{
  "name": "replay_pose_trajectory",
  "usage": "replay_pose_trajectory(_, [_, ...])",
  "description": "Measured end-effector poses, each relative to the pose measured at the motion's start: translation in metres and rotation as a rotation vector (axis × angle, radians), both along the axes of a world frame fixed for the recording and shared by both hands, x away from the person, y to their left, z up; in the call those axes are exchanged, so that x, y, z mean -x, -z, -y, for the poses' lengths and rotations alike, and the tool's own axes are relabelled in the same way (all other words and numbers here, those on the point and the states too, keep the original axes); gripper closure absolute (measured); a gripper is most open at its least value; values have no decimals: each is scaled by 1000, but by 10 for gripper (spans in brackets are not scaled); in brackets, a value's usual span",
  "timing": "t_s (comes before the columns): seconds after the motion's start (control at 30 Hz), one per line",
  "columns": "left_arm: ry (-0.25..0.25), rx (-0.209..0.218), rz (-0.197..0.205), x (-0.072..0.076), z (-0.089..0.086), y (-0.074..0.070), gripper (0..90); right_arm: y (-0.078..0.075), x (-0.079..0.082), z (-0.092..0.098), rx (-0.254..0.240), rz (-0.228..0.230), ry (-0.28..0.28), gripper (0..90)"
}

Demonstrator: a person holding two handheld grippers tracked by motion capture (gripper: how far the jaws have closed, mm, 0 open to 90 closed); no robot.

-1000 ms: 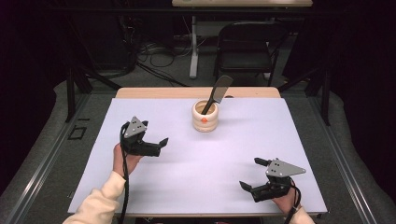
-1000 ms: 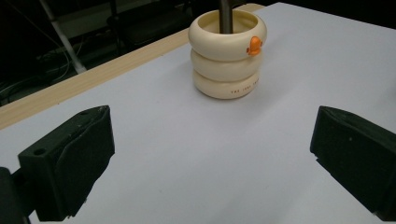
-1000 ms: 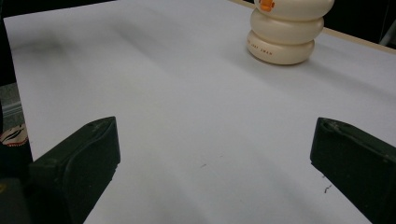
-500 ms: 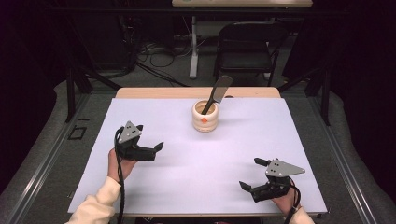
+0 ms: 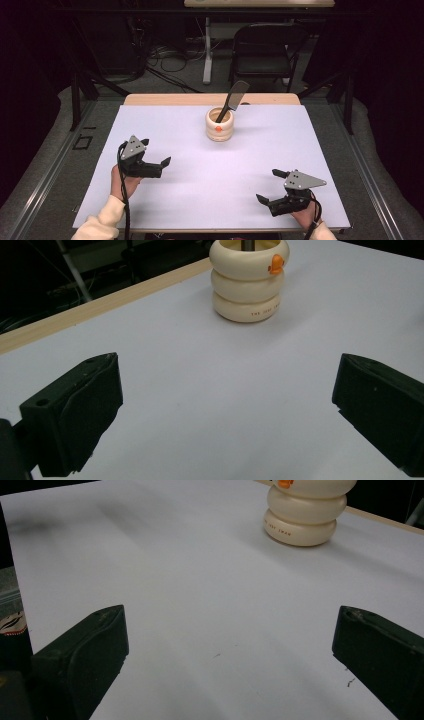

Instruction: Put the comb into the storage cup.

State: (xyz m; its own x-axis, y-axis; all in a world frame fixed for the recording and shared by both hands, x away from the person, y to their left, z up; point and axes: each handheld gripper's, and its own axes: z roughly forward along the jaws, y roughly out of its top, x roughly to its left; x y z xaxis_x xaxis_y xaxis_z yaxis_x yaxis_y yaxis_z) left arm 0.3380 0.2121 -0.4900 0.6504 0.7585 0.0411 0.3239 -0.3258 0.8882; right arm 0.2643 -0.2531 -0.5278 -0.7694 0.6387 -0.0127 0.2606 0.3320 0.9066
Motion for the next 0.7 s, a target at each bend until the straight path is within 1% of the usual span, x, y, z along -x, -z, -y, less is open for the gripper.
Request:
replay_pose_trajectory(0.4, [-14,14,-1,11,-11,7,0,0,0,0,-1,-3,2,9])
replay_pose_trajectory(0.53, [-16,13,-9,17,-13,13,0,0,0,1,2,-3,5,9])
replay_pose_trajectory(0.67, [-29,18,-14,23,-17,19,0,0,0,0,1,-4,4,9])
replay_pose_trajectory(0.7, [-29,13,-18,25,-18,20,0,0,0,0,2,-5,4,9])
